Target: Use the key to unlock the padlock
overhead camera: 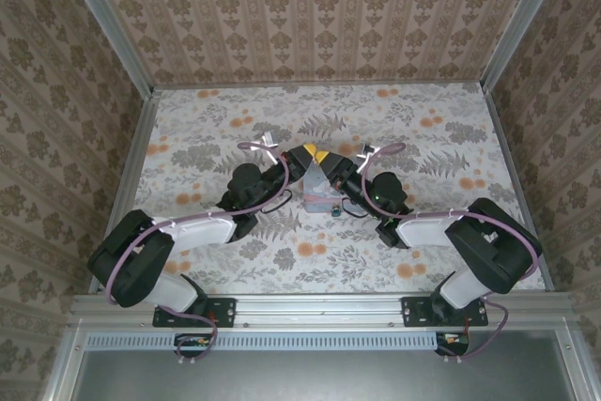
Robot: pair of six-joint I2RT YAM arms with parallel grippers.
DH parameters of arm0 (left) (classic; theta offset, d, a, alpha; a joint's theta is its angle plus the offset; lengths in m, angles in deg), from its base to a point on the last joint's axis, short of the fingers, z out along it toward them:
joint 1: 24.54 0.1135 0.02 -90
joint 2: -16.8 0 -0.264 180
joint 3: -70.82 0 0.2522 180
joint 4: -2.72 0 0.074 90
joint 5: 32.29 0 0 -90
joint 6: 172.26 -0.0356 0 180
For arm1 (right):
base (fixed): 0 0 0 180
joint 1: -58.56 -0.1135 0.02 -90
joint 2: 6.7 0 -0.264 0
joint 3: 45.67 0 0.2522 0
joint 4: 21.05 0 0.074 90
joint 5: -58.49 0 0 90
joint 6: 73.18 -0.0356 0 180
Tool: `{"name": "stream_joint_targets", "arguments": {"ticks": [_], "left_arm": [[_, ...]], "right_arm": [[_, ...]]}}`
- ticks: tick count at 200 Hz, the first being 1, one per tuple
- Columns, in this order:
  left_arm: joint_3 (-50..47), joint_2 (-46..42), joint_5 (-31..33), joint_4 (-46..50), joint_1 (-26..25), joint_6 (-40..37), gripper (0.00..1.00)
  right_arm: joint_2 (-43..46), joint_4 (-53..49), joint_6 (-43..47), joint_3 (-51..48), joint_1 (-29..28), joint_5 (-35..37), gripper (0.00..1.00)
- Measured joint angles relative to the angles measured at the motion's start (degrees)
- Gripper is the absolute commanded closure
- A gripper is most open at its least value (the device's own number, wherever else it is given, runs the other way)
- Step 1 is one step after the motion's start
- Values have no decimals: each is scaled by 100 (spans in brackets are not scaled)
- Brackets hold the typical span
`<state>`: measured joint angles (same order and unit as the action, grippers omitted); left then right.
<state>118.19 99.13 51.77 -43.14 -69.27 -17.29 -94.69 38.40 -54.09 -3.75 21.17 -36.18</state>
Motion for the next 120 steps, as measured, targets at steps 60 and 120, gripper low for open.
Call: {"name": "stream_joint_targets", "arguments": {"ticks": [60, 120], "left_arm": [[-17, 0, 74, -7, -31, 0, 100], [-17, 0, 153, -7, -31, 0, 100]], "right_arm": [[-28, 11, 9, 28, 0, -4, 62], [-28, 15, 15, 28, -52, -33, 65]]}}
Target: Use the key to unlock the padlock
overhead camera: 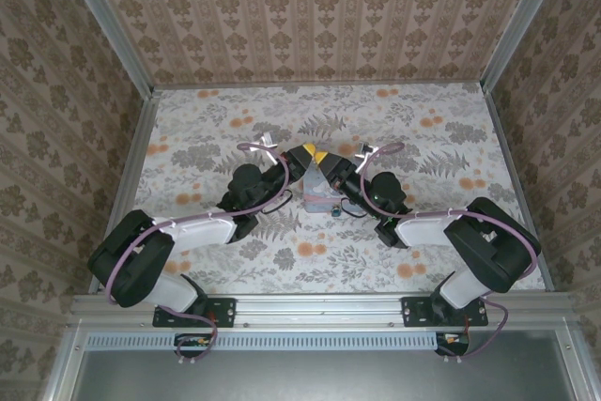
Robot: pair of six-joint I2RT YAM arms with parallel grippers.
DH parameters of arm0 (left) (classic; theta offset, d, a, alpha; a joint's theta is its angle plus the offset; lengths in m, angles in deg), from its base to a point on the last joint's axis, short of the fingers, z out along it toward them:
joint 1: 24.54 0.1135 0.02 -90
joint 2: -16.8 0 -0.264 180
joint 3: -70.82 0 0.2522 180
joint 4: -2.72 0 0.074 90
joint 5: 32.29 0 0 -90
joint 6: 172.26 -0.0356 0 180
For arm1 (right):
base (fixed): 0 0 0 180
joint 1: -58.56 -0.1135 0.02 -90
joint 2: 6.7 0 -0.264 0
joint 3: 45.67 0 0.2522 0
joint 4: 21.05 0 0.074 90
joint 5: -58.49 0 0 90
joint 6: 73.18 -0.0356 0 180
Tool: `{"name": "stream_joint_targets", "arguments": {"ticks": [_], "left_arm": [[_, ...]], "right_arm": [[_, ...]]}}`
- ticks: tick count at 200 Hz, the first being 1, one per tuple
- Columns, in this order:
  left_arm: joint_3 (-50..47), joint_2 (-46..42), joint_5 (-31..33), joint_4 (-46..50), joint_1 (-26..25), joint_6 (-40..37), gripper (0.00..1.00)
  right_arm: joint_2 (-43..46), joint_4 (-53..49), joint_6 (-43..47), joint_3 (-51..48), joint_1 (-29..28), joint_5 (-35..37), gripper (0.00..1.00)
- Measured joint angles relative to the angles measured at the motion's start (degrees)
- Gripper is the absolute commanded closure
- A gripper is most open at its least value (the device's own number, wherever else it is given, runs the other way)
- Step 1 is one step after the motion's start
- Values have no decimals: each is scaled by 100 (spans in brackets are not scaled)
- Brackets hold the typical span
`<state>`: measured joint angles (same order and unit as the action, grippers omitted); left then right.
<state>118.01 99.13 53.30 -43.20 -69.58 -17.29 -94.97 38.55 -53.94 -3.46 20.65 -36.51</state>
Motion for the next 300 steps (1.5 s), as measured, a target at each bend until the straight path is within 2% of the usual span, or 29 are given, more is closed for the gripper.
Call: {"name": "stream_joint_targets", "arguments": {"ticks": [167, 200, 254, 300], "left_arm": [[0, 0, 127, 2, 0, 0, 100], [0, 0, 127, 2, 0, 2, 100], [0, 2, 146, 2, 0, 68, 100], [-35, 2, 151, -39, -7, 131, 100]], "right_arm": [[0, 17, 2, -2, -68, -144, 67], [0, 20, 4, -7, -68, -144, 74], [2, 68, -2, -7, -72, -142, 100], [4, 68, 0, -7, -59, -142, 100]]}}
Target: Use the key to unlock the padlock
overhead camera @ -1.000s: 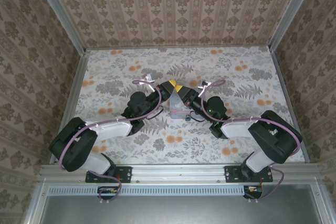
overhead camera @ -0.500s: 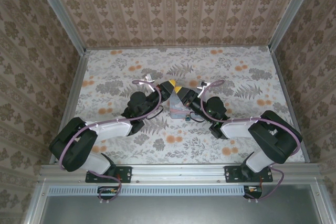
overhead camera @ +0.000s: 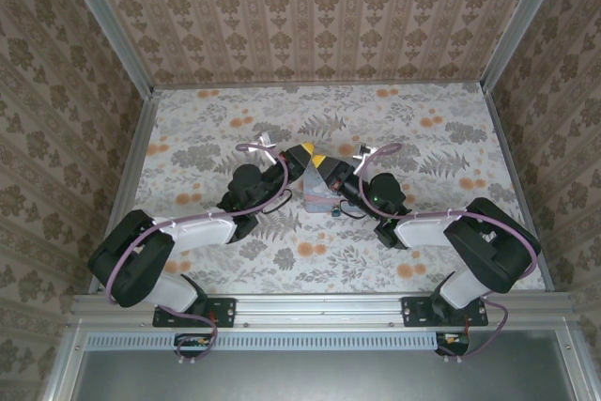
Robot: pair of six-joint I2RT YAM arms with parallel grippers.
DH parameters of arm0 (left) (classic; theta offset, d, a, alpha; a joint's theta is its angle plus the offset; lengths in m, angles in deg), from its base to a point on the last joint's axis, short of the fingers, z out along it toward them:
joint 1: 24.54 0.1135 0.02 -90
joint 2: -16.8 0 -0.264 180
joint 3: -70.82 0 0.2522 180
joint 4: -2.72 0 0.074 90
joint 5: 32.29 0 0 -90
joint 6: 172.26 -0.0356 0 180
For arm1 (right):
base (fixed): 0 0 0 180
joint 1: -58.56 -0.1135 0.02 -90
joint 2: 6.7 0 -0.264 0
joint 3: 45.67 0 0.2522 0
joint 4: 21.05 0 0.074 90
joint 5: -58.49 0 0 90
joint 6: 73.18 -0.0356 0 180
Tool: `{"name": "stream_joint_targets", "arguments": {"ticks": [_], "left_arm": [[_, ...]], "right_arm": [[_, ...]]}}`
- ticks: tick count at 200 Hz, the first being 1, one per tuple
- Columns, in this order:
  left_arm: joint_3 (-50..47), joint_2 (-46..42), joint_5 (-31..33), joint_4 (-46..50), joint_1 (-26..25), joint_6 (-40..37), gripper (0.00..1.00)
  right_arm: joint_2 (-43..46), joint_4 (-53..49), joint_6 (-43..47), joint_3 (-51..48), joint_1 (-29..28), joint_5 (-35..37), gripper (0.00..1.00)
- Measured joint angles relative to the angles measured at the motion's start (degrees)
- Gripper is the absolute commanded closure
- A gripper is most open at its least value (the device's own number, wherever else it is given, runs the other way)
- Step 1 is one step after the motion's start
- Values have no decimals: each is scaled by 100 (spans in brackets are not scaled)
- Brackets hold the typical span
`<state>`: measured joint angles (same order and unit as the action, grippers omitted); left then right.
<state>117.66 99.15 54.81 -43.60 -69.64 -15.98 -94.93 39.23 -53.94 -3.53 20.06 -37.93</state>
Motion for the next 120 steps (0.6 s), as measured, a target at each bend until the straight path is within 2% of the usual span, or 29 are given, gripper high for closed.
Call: {"name": "stream_joint_targets", "arguments": {"ticks": [77, 112, 120], "left_arm": [[-87, 0, 37, -68, -26, 20, 100], [-87, -9, 22, -76, -26, 72, 58], [-90, -26, 17, -68, -22, 105, 53]], "right_arm": [[-2, 0, -63, -37, 11, 2, 100], [-2, 0, -63, -66, 22, -2, 100], [-2, 0, -63, -92, 28, -2, 100]]}}
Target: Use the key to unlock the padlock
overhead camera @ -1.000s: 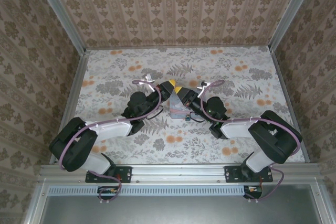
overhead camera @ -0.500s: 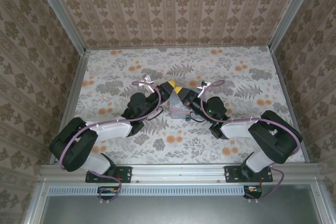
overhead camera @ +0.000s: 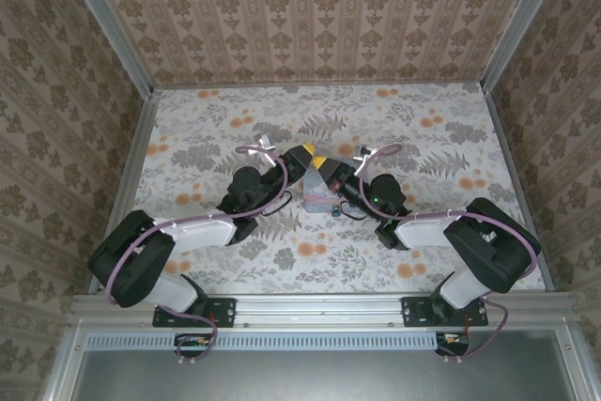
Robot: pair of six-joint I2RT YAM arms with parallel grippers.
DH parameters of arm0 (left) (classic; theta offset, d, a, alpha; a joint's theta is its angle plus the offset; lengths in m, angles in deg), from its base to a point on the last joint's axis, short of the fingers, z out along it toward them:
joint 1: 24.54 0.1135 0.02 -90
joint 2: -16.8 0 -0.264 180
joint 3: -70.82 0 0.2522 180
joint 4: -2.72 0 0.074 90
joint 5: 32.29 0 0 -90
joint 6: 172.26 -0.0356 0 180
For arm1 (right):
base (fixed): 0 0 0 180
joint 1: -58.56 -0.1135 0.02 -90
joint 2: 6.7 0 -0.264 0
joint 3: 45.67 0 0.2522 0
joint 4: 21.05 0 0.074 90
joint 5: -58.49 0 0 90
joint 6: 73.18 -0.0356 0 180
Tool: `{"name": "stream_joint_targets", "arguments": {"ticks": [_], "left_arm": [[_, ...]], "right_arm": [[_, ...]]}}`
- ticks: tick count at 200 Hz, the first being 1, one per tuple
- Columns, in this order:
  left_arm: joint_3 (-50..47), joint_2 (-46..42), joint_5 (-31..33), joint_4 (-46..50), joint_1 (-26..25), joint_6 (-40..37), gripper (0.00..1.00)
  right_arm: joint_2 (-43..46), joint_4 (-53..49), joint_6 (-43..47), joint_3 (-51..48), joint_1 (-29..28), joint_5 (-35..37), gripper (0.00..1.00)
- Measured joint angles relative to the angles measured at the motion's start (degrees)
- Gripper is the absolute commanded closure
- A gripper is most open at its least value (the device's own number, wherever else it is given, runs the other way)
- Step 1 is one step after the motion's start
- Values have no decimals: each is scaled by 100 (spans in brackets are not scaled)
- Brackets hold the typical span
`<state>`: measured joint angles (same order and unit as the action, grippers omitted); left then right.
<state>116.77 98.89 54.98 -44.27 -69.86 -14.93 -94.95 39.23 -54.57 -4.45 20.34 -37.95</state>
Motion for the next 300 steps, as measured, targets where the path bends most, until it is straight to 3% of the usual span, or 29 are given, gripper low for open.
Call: {"name": "stream_joint_targets", "arguments": {"ticks": [74, 138, 214, 272, 300], "left_arm": [[-109, -608, -35, 494, 133, -2, 44], [-168, -400, -46, 1143, -9, 240, 40], [-245, 586, 116, -4, -240, 1246, 39], [-267, 684, 323, -376, -271, 1375, 39], [-264, 686, 382, -490, -271, 1390, 46]], "right_arm": [[0, -2, 24, -251, 74, -48, 100], [24, 0, 15, -251, 79, -48, 100], [79, -61, -107, -251, 164, 7, 100], [96, -52, -197, -376, 164, 20, 100], [109, -50, -221, -398, 164, 20, 100]]}}
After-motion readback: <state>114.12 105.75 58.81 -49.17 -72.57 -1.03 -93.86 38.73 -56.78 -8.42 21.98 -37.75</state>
